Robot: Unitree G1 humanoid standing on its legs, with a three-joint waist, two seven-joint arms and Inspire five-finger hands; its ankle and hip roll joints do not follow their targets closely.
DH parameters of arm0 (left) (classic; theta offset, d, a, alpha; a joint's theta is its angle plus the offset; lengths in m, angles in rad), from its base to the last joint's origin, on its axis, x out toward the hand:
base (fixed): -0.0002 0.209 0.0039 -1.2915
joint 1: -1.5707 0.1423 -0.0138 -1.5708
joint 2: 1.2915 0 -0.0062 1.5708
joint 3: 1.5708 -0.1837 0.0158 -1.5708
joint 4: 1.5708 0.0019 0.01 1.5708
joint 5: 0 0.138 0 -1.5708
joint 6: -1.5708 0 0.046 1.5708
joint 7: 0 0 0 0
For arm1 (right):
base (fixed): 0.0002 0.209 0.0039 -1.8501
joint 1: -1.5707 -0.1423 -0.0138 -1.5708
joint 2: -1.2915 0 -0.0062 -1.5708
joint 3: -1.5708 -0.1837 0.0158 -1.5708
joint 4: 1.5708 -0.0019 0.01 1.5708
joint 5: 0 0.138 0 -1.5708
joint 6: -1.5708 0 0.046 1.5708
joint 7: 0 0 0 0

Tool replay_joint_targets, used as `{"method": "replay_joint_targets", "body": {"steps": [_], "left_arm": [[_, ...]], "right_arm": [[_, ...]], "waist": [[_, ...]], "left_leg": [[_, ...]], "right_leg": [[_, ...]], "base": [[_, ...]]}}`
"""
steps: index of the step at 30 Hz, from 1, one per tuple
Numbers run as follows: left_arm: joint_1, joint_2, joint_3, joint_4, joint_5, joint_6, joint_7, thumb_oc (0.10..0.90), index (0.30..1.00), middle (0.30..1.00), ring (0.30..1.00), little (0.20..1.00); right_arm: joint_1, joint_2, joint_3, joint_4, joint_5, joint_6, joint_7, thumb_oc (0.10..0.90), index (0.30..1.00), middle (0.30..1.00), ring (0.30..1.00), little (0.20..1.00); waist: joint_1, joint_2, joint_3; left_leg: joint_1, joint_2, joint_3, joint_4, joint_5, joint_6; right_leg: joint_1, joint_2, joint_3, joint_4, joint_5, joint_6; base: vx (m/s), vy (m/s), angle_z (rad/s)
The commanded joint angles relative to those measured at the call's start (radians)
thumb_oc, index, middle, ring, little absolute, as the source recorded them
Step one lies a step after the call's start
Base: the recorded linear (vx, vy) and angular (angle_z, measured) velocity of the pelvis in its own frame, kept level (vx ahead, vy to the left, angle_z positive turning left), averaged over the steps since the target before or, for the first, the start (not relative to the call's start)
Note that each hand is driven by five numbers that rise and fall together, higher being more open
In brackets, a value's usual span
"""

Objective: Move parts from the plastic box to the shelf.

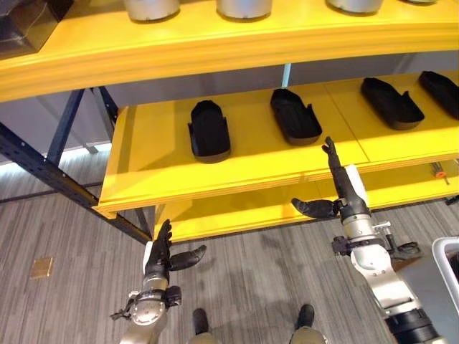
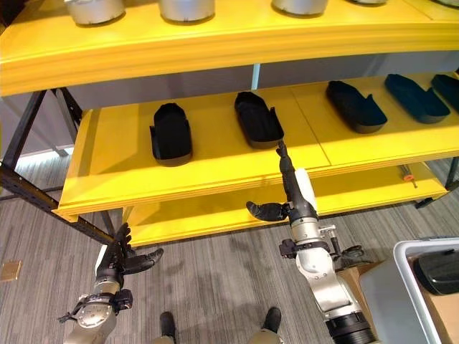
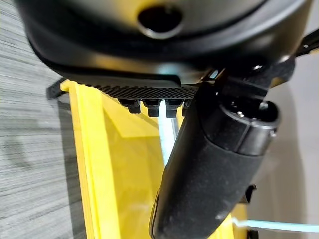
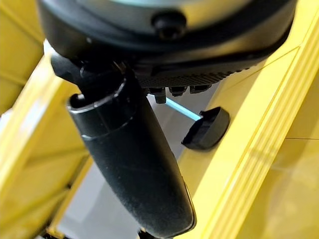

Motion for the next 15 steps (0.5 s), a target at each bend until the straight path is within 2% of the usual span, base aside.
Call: {"method": "replay_joint_targets", "body": {"steps": [1, 5, 6, 8, 10, 11, 12, 13, 14, 15], "left_arm": [[-0.047, 0.022, 0.065, -0.109, 0.021, -0.118, 0.014, 0.900, 1.000, 1.000, 1.000, 1.000], [-0.050, 0.008, 0.061, -0.106, 0.024, -0.119, 0.018, 0.900, 1.000, 1.000, 1.000, 1.000], [-0.059, -0.002, 0.053, -0.101, 0.025, -0.118, 0.022, 0.900, 1.000, 1.000, 1.000, 1.000], [-0.078, -0.007, 0.039, -0.093, 0.033, -0.111, 0.022, 0.900, 1.000, 1.000, 1.000, 1.000], [-0.094, -0.008, 0.026, -0.082, 0.042, -0.109, 0.016, 0.900, 1.000, 1.000, 1.000, 1.000], [-0.095, -0.007, 0.023, -0.080, 0.043, -0.108, 0.012, 0.900, 1.000, 1.000, 1.000, 1.000], [-0.090, -0.007, 0.022, -0.083, 0.043, -0.108, 0.010, 0.900, 1.000, 1.000, 1.000, 1.000], [-0.090, -0.007, 0.022, -0.083, 0.043, -0.108, 0.010, 0.900, 1.000, 1.000, 1.000, 1.000], [-0.085, -0.009, 0.022, -0.082, 0.047, -0.107, 0.010, 0.900, 1.000, 1.000, 1.000, 1.000], [-0.079, -0.013, 0.020, -0.083, 0.055, -0.105, 0.010, 0.900, 1.000, 1.000, 1.000, 1.000]], "right_arm": [[-0.144, -0.021, -0.042, -0.065, 0.026, -0.122, -0.033, 0.900, 1.000, 1.000, 1.000, 1.000], [-0.149, -0.034, -0.042, -0.072, 0.019, -0.127, -0.039, 0.900, 1.000, 1.000, 1.000, 1.000], [-0.137, -0.042, -0.046, -0.080, 0.020, -0.131, -0.042, 0.900, 1.000, 1.000, 1.000, 1.000], [-0.117, -0.051, -0.060, -0.084, 0.015, -0.131, -0.050, 0.900, 1.000, 1.000, 1.000, 1.000], [-0.090, -0.061, -0.082, -0.092, 0.010, -0.132, -0.056, 0.900, 1.000, 1.000, 1.000, 1.000], [-0.076, -0.063, -0.090, -0.093, 0.010, -0.130, -0.056, 0.900, 1.000, 1.000, 1.000, 1.000], [-0.061, -0.059, -0.094, -0.101, 0.010, -0.129, -0.052, 0.900, 1.000, 1.000, 1.000, 1.000], [-0.061, -0.059, -0.095, -0.101, 0.010, -0.129, -0.052, 0.900, 1.000, 1.000, 1.000, 1.000], [-0.058, -0.058, -0.096, -0.102, 0.011, -0.131, -0.048, 0.900, 1.000, 1.000, 1.000, 1.000], [-0.056, -0.053, -0.096, -0.098, 0.016, -0.136, -0.043, 0.900, 1.000, 1.000, 1.000, 1.000]], "waist": [[0.010, -0.015, -0.042], [0.010, -0.005, -0.036], [0.010, -0.005, -0.025], [0.009, -0.006, -0.015], [-0.003, -0.015, -0.009], [0.002, -0.020, -0.006], [0.013, -0.026, -0.005], [0.012, -0.026, -0.006], [0.024, -0.034, -0.004], [0.038, -0.044, -0.003]], "left_leg": [[0.034, 0.056, -0.029, 0.001, 0.055, 0.003], [0.024, 0.088, -0.032, 0.015, 0.108, -0.009], [0.001, 0.101, -0.050, 0.061, 0.145, -0.015], [-0.036, 0.099, -0.047, 0.107, 0.178, -0.017], [-0.058, 0.087, -0.025, 0.148, 0.182, -0.009], [-0.069, 0.048, -0.043, 0.157, 0.163, 0.000], [-0.093, -0.025, -0.095, 0.159, 0.109, 0.023], [-0.097, -0.025, -0.095, 0.158, 0.112, 0.025], [-0.119, -0.086, -0.142, 0.158, 0.063, 0.036], [-0.159, -0.174, -0.203, 0.163, 0.016, 0.053]], "right_leg": [[-0.022, 0.084, 0.044, 0.123, -0.134, -0.049], [-0.028, 0.130, 0.070, 0.117, -0.155, -0.084], [-0.014, 0.155, 0.078, 0.112, -0.174, -0.107], [0.010, 0.168, 0.057, 0.094, -0.183, -0.125], [0.042, 0.177, 0.039, 0.068, -0.189, -0.141], [0.055, 0.180, 0.039, 0.054, -0.187, -0.144], [0.066, 0.176, 0.045, 0.036, -0.183, -0.139], [0.063, 0.176, 0.044, 0.034, -0.179, -0.140], [0.073, 0.176, 0.052, 0.024, -0.175, -0.137], [0.080, 0.179, 0.059, 0.008, -0.161, -0.131]], "base": [[-0.03, -0.246, -0.76], [-0.02, -0.202, -0.42], [-0.03, -0.236, -0.18], [-0.02, -0.267, 0.00], [0.02, -0.193, 0.45], [0.05, -0.137, 0.55], [0.03, -0.068, 0.52], [0.03, -0.055, 0.35], [0.03, -0.064, 0.16], [0.07, -0.127, 0.06]]}}
